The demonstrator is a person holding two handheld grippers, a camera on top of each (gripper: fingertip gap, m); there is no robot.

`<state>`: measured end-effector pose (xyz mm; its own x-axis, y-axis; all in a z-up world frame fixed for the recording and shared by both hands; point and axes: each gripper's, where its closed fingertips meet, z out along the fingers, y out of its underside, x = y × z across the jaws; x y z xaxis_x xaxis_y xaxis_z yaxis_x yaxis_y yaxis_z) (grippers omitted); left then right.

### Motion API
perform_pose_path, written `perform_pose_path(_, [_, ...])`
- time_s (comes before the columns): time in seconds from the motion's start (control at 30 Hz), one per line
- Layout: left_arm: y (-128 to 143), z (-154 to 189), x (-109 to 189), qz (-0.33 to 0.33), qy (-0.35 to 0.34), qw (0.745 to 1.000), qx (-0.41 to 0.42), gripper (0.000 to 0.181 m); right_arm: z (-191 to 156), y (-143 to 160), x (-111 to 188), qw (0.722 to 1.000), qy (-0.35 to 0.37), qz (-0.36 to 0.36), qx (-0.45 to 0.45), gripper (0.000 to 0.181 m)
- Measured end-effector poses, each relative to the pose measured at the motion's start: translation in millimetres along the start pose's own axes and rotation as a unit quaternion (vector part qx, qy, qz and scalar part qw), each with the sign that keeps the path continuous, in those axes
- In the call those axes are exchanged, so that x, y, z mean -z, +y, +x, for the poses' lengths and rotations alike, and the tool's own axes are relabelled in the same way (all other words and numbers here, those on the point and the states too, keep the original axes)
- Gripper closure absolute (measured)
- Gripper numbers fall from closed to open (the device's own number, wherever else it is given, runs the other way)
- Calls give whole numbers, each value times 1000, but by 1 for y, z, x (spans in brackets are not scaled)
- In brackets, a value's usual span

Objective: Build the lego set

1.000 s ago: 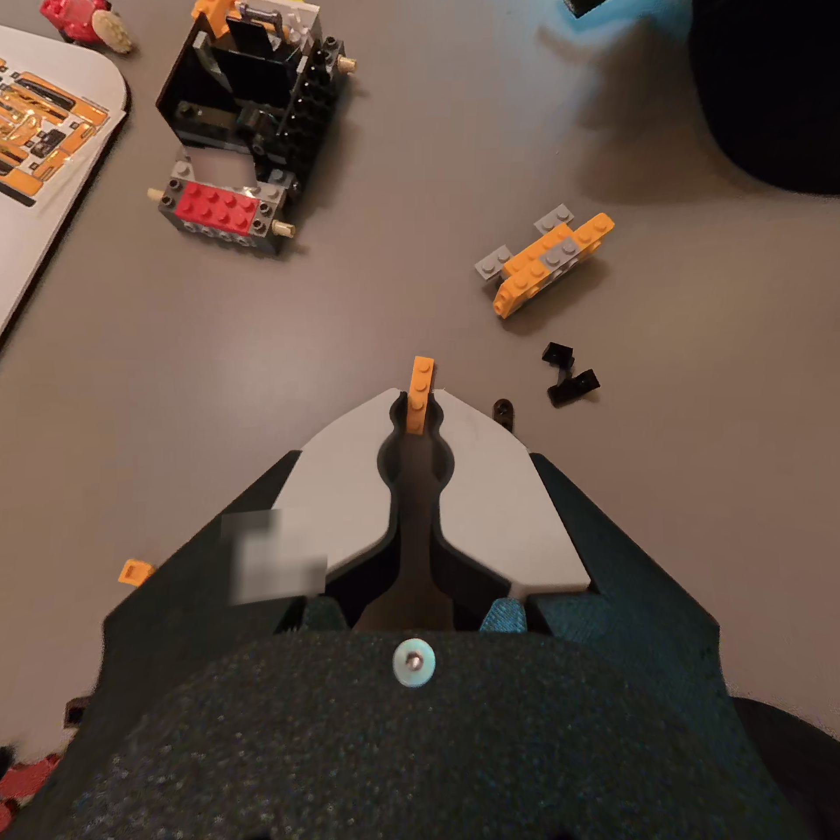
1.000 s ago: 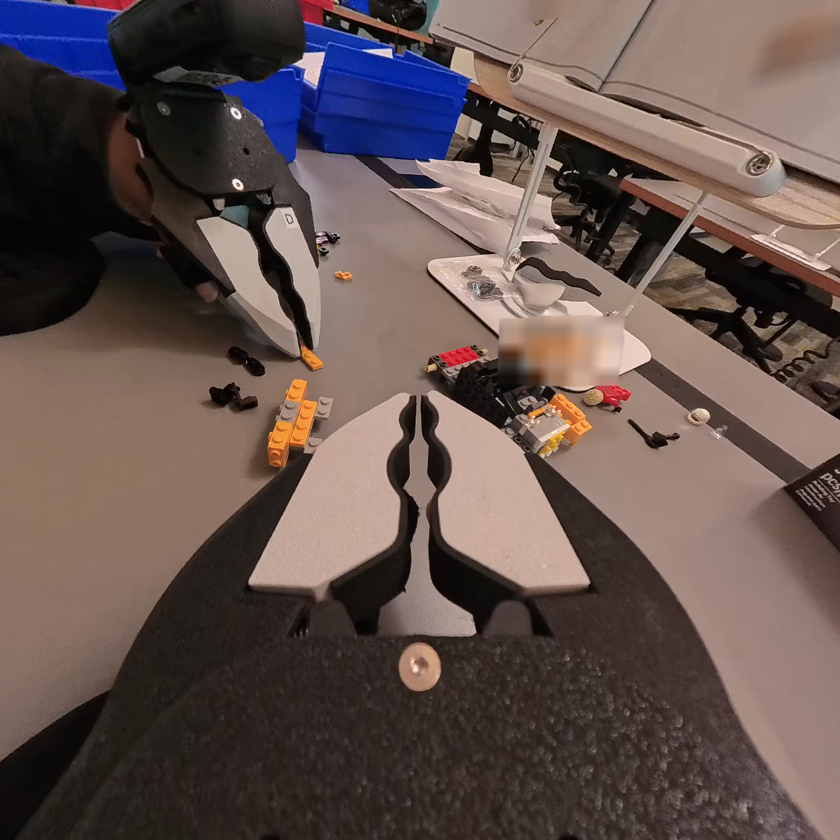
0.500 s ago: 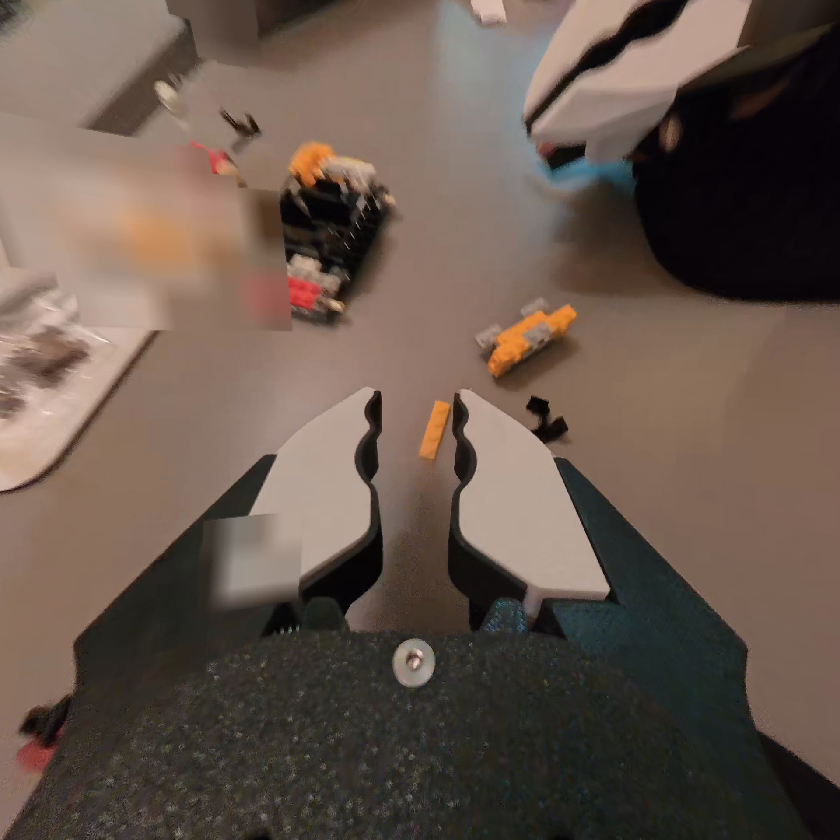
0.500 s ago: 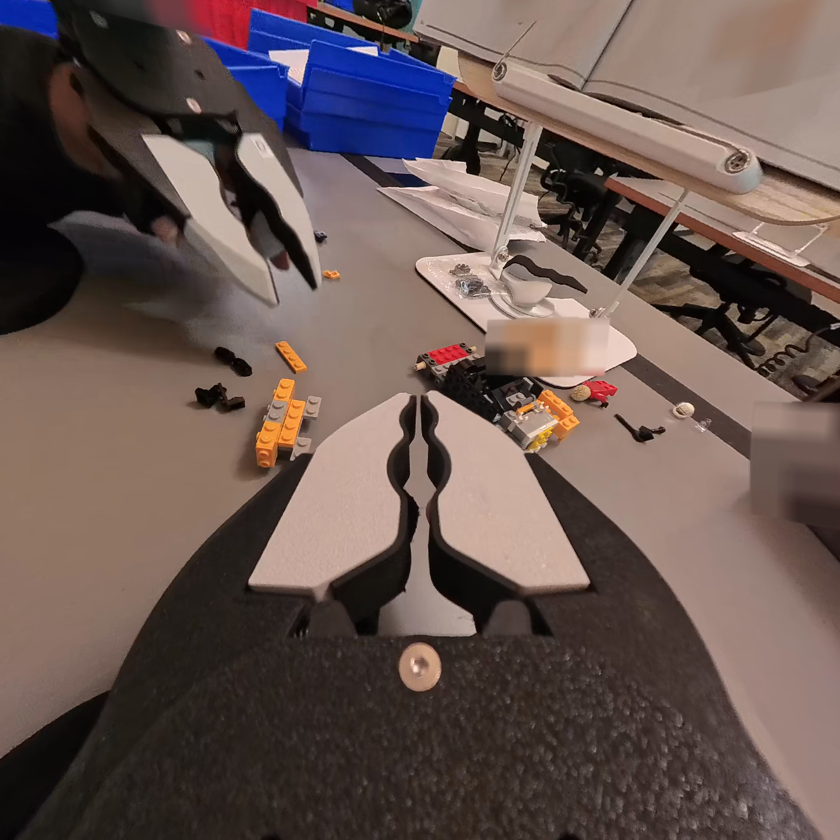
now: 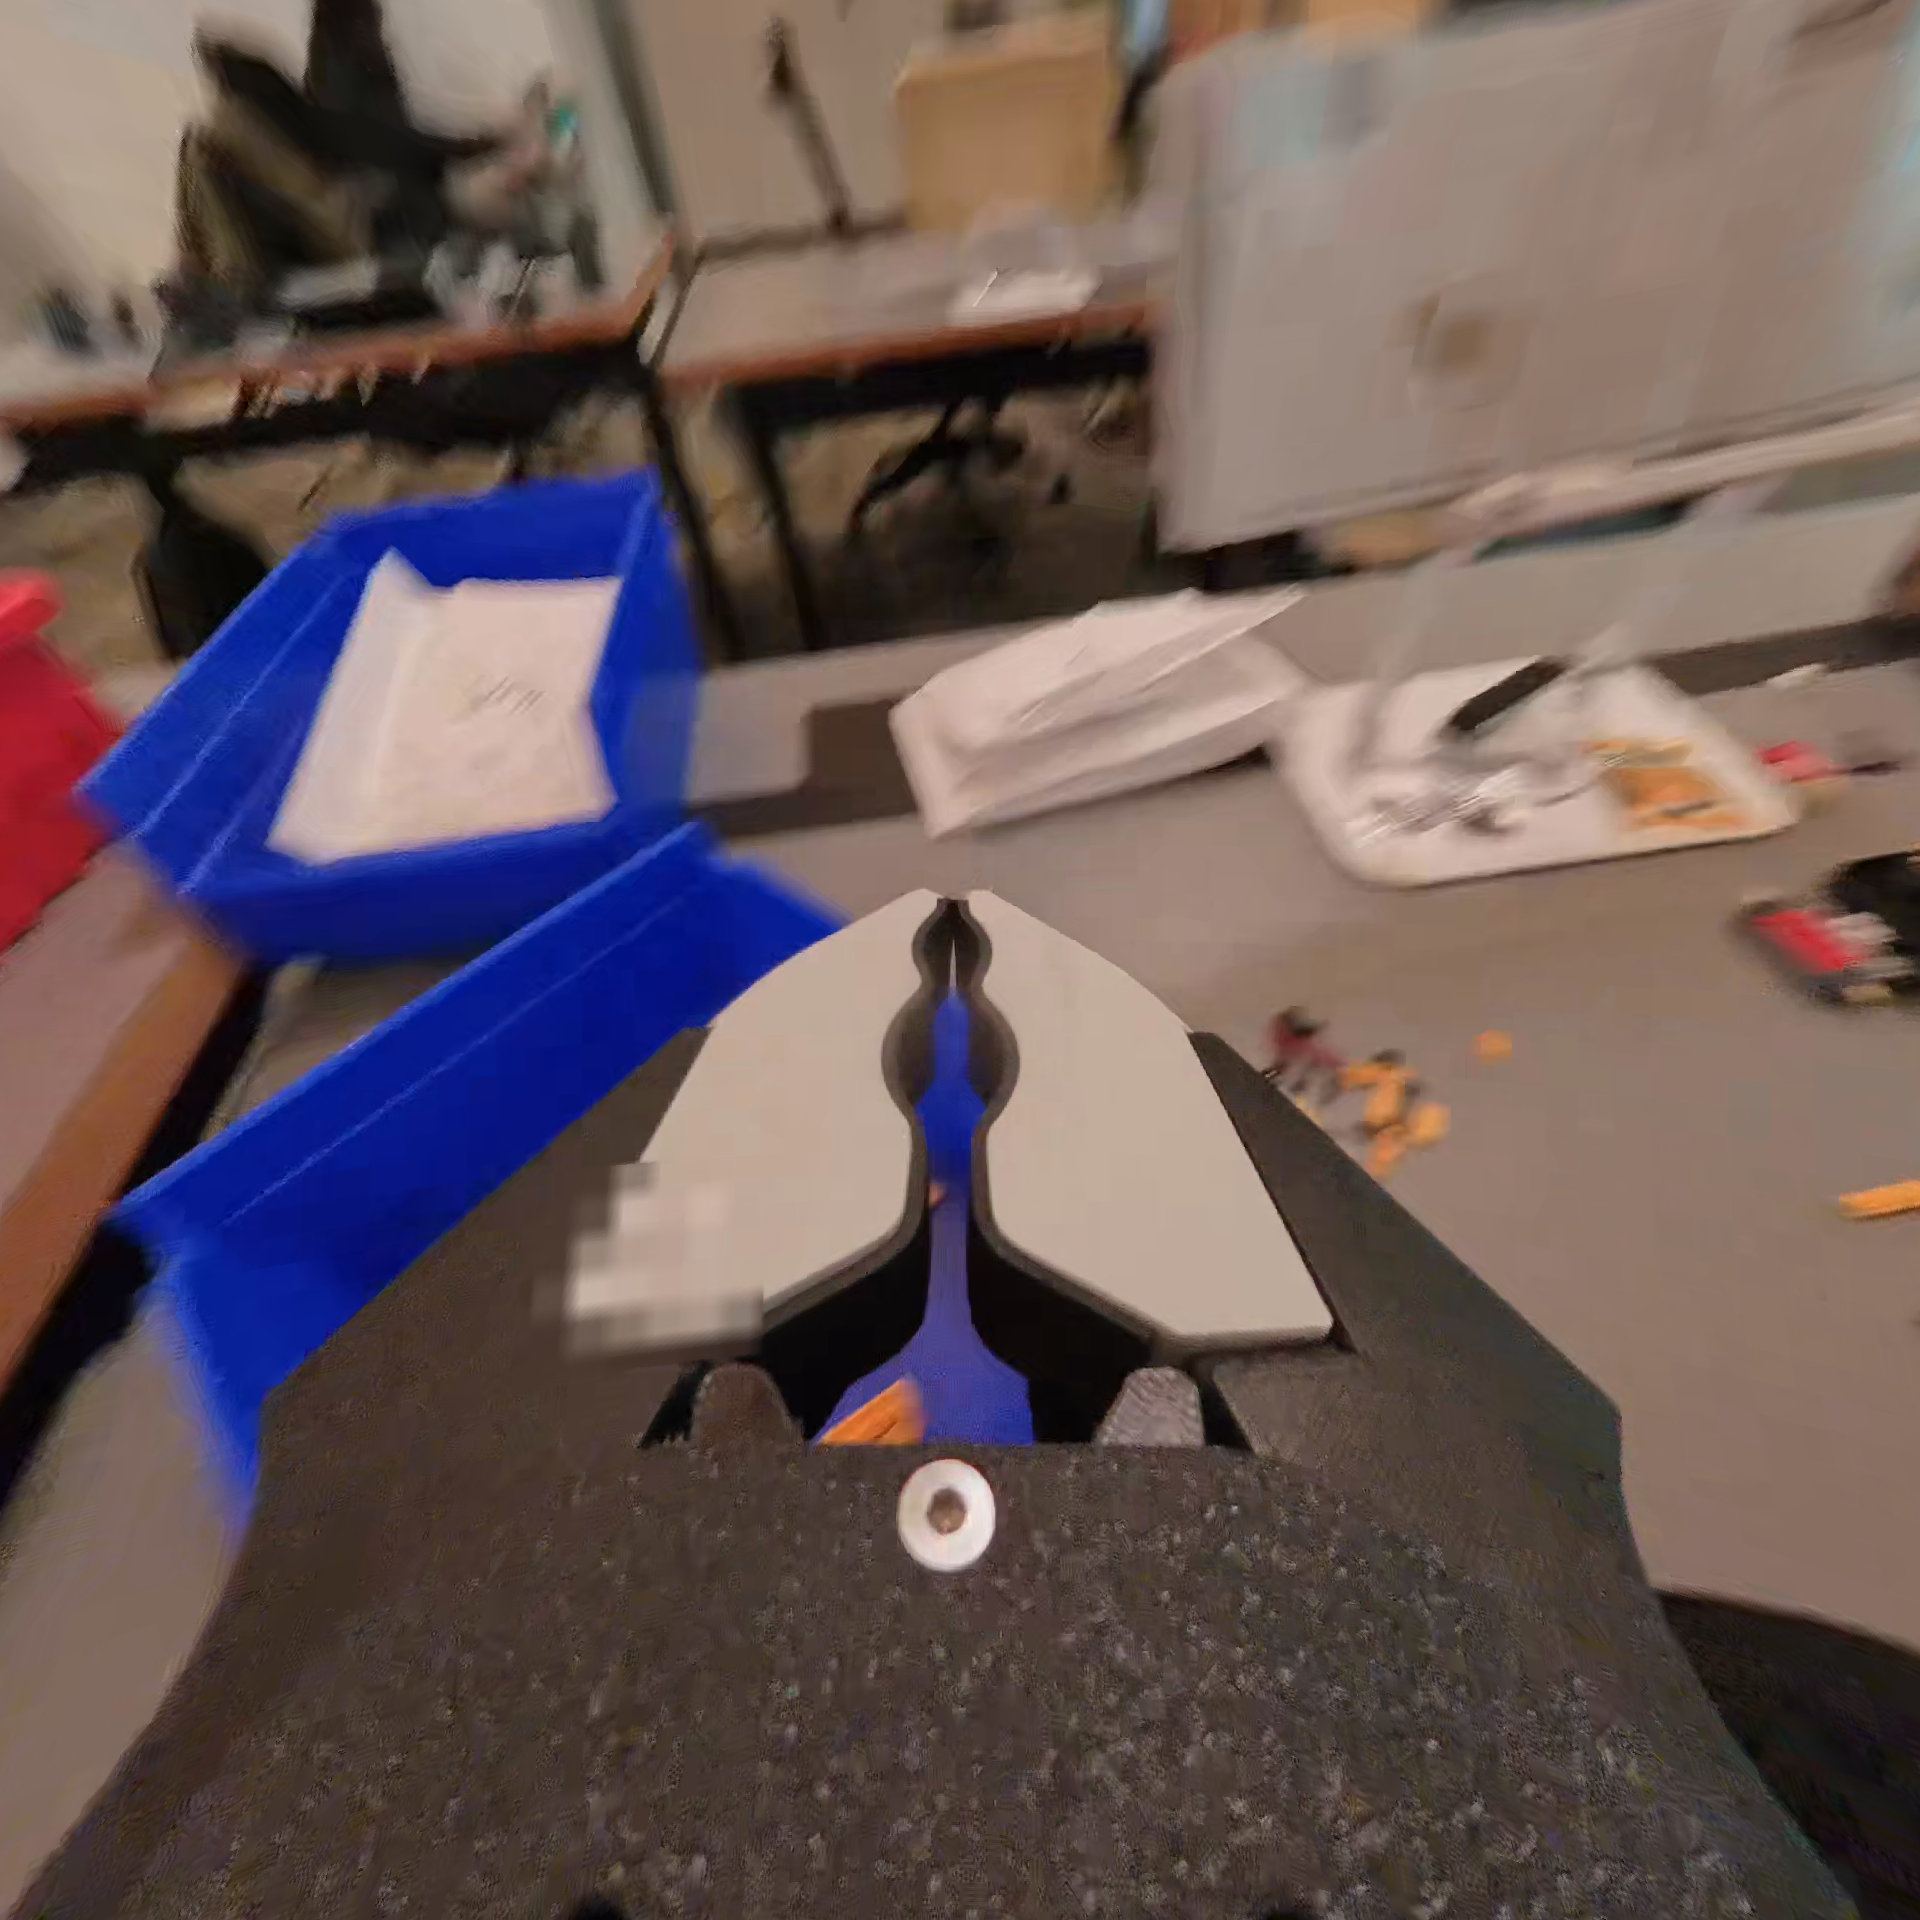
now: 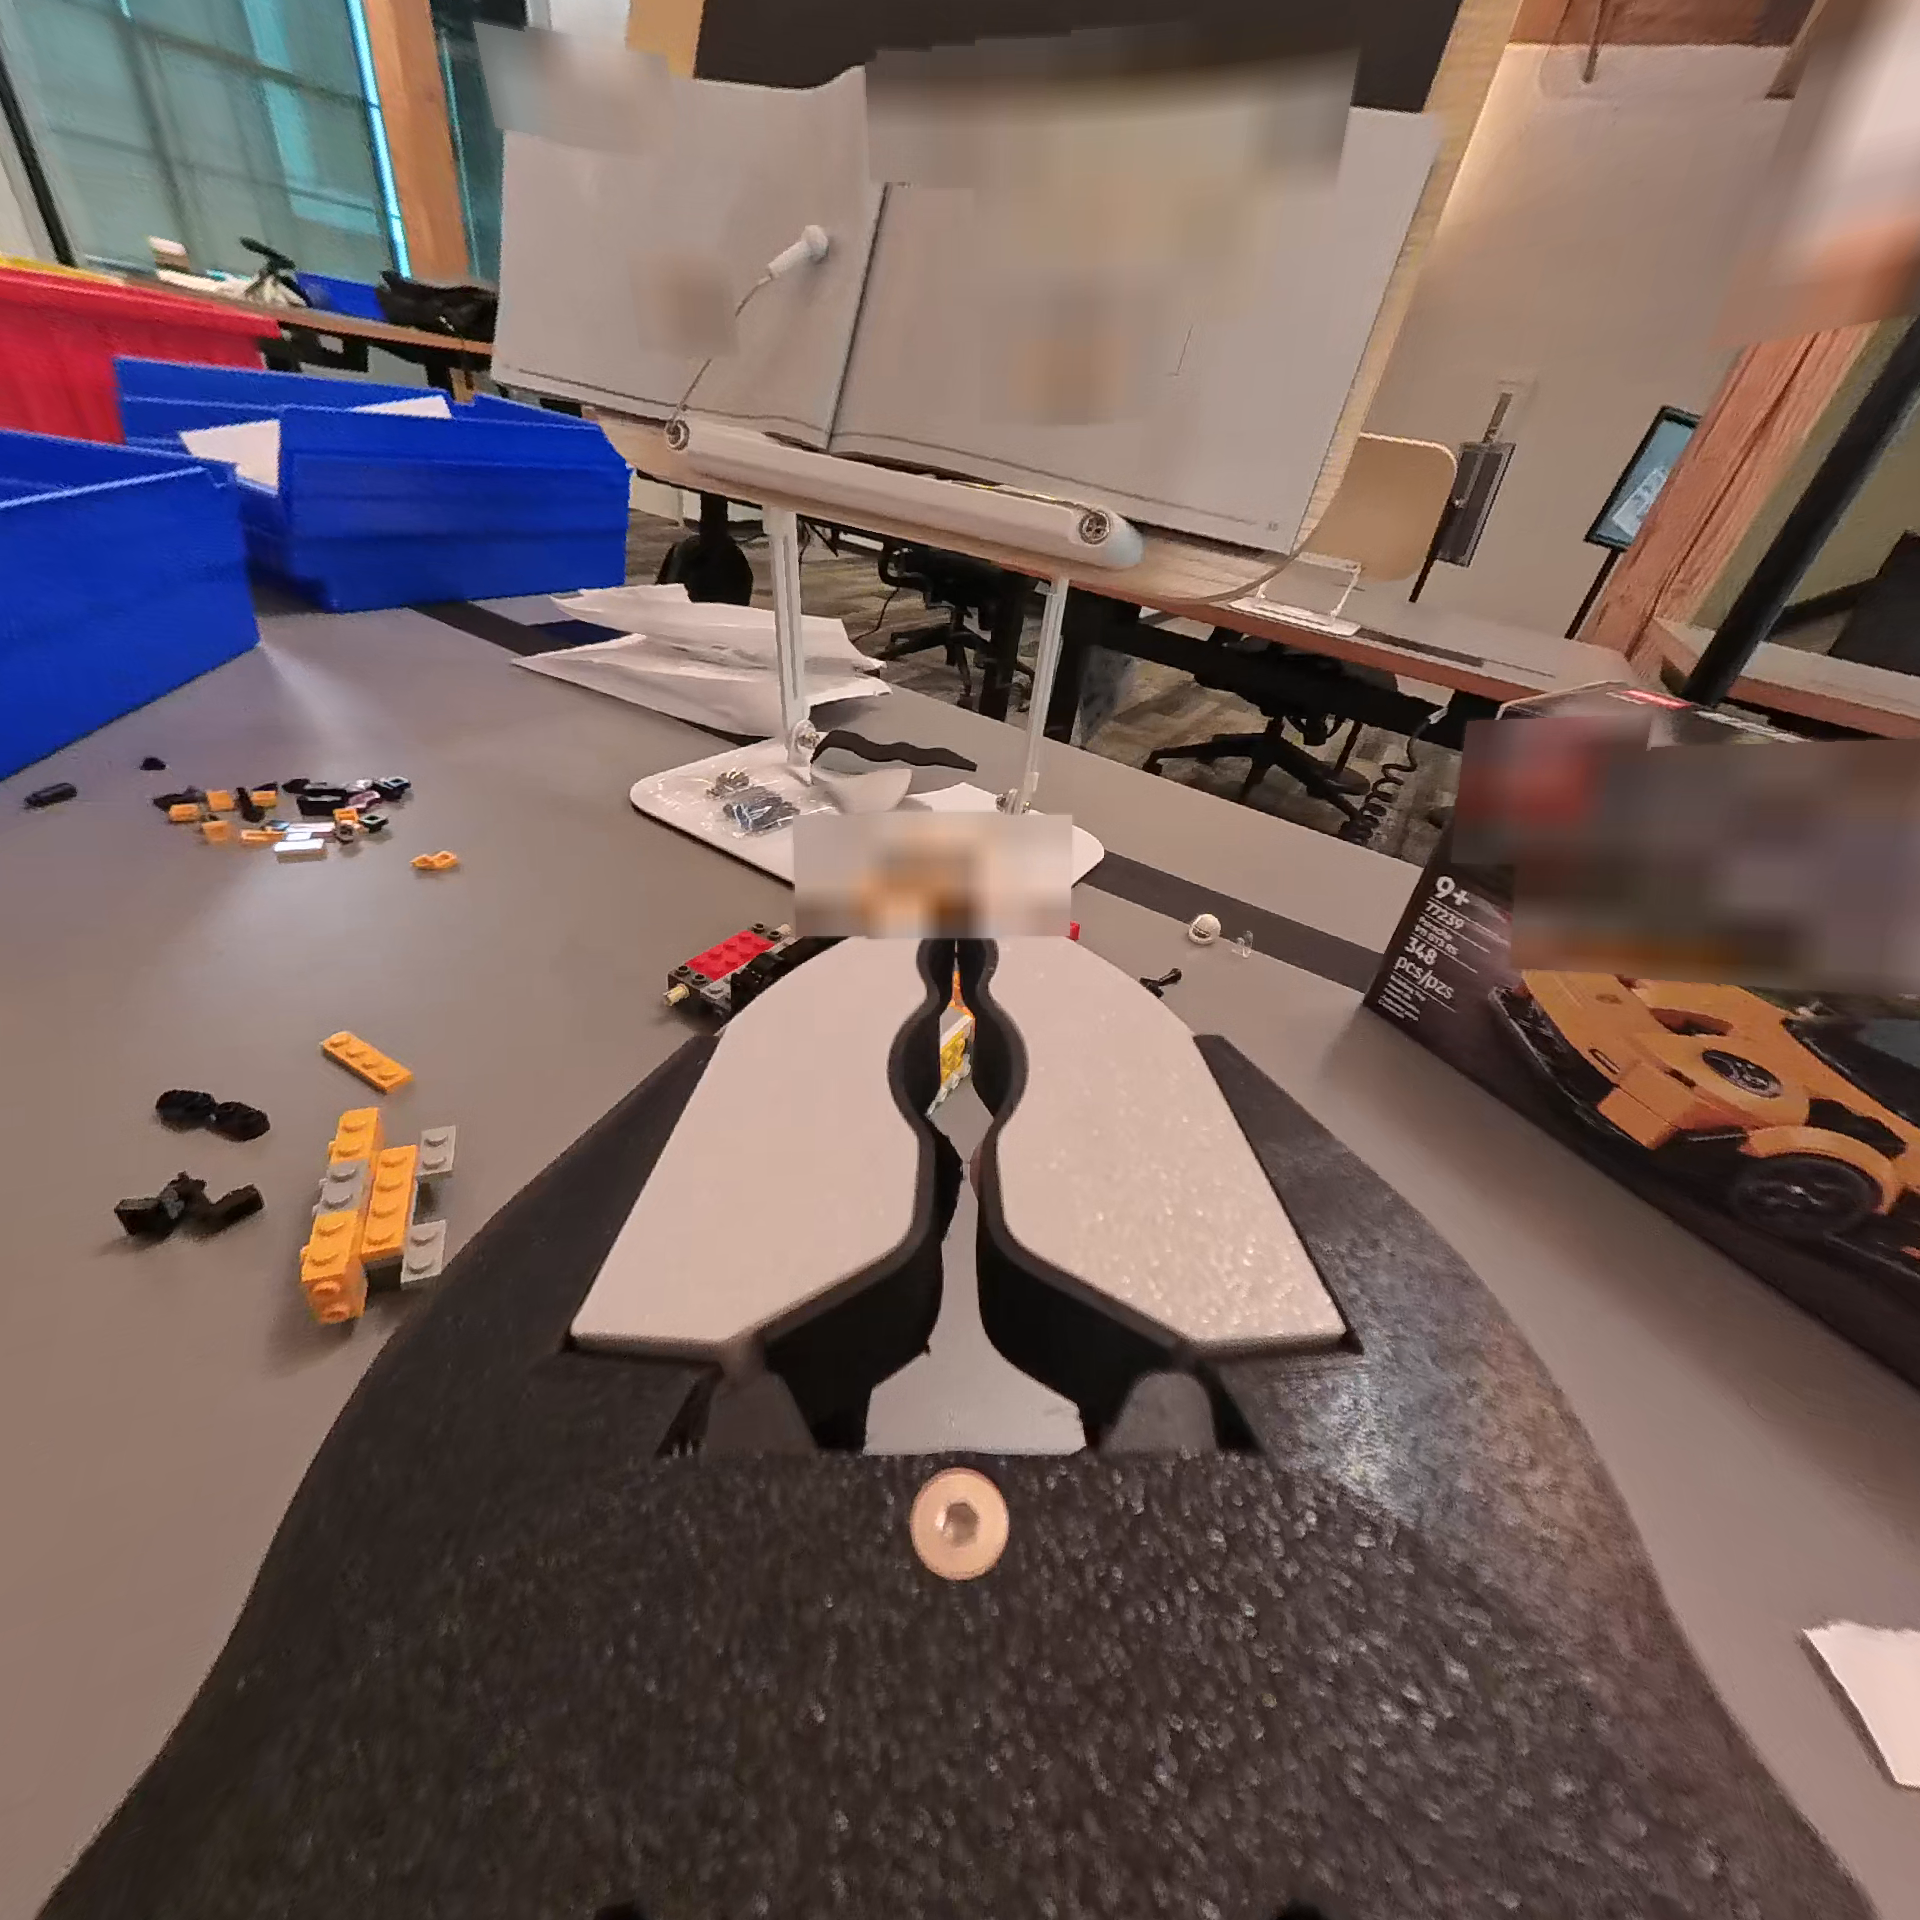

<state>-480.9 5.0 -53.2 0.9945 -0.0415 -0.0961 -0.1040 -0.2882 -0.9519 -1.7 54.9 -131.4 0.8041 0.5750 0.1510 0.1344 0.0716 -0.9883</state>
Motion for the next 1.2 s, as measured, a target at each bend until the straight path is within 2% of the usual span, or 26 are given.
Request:
perform_pose_path(0.07, [28,-50,-2,-106,-28,994,9,179,-1,-1,0,1000,-1,2,-1,181])
perform_pose_path(0.13, [64,-83,-10,-229,-28,973,9,172,-2,-1,0,1000,-4,2,1,181])
perform_pose_path(0.27, [137,-112,-24,-436,3,900,-12,164,-3,1,-1,1000,-7,-4,2,181])
perform_pose_path(0.43, [193,-120,-34,-574,37,818,-9,162,-5,6,-3,1000,-13,-13,0,181])
perform_pose_path(0.5, [207,-128,-33,-614,26,789,-7,157,-5,7,-3,1000,-16,-16,-1,181])
perform_pose_path(0.53, [209,-128,-34,-622,27,783,-2,156,-5,8,-3,1000,-17,-17,-3,181])
perform_pose_path(0.67, [214,-129,-38,-638,34,769,7,160,-4,9,-4,1000,-19,-20,-7,181])
perform_pose_path(0.77, [214,-126,-40,-636,48,770,22,171,-4,10,-4,1000,-20,-22,-7,181])
perform_pose_path(0.87, [214,-126,-41,-639,61,766,9,173,-5,10,-4,999,-22,-23,-7,181])
perform_pose_path(0.97, [204,-112,-42,-619,89,780,-13,172,-5,9,-3,1000,-21,-21,-6,181])
perform_pose_path(1.03, [180,-98,-45,-580,95,808,-48,172,-5,9,-3,1000,-20,-20,-6,181])
perform_pose_path(1.1, [140,-77,-46,-530,98,838,-92,172,-6,8,-3,1000,-21,-20,-6,181])
perform_pose_path(1.2, [75,-18,-43,-452,130,864,-182,172,-7,8,-4,999,-24,-20,-4,181])
